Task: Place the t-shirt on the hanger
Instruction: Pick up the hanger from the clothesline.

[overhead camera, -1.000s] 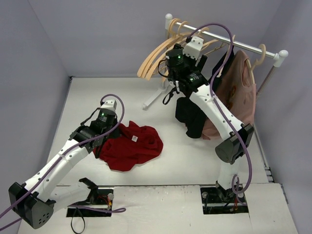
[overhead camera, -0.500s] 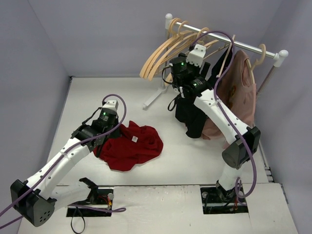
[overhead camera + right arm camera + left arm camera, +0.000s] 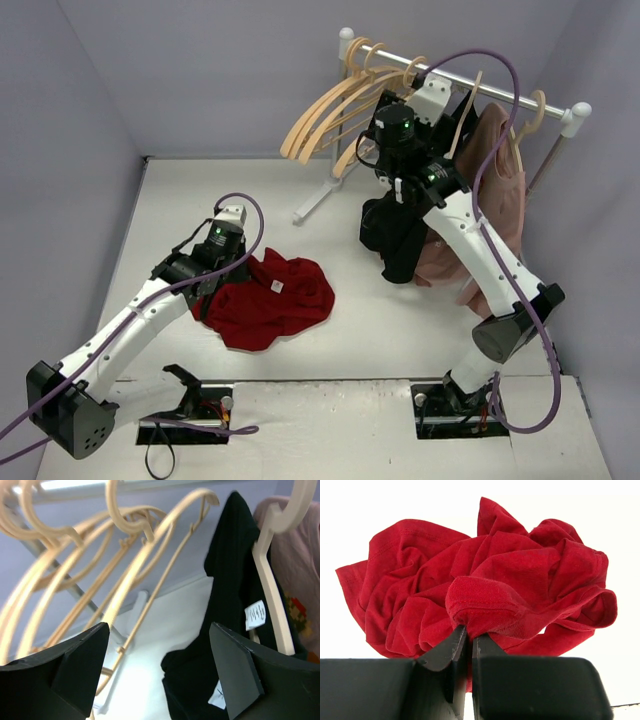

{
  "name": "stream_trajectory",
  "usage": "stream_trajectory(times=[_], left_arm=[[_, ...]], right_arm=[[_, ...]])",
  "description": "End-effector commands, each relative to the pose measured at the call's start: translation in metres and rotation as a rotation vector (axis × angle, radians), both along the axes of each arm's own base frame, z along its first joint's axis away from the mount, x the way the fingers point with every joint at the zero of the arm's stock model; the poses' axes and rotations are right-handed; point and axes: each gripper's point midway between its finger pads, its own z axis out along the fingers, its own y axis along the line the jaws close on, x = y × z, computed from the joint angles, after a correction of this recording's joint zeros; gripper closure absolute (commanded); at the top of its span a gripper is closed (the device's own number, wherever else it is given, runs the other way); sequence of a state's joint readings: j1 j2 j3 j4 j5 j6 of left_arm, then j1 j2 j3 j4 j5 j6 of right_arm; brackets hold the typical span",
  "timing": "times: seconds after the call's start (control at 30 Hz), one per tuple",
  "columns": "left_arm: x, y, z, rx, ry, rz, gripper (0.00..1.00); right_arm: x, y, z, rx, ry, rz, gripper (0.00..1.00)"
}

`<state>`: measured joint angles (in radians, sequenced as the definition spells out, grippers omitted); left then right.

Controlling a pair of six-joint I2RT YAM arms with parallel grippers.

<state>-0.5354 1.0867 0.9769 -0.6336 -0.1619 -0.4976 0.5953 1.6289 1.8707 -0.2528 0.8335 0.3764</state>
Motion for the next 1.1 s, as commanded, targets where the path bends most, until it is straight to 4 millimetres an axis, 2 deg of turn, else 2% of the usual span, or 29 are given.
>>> stream_trajectory(times=[0.0,0.33,0.5,0.8,1.07], left_arm=[[0.015,-0.004,0.028,-0.024,-0.08,0.002,1.0],[0.012,0.001,0.029,-0.018,-0.094,0.01,1.0],[0.01,0.002,0.028,-0.021,-0.092,0.011,1.0],[0.009,0.002,0.025,-0.017,-0.087,0.01,1.0],[0.011,0.0,0.026,-0.021,-0.085,0.001,1.0]], right_arm=[[0.001,0.002,0.047,0.089,-0.125,0.0,0.21],[0.034,0.015,0.016,0.083,-0.094,-0.081,0.2],[0.042,0.013,0.003,0.063,-0.082,-0.136,0.2],[0.041,0.001,-0.014,0.015,-0.048,-0.191,0.27],[0.035,-0.012,-0.023,-0.002,-0.023,-0.194,0.38]])
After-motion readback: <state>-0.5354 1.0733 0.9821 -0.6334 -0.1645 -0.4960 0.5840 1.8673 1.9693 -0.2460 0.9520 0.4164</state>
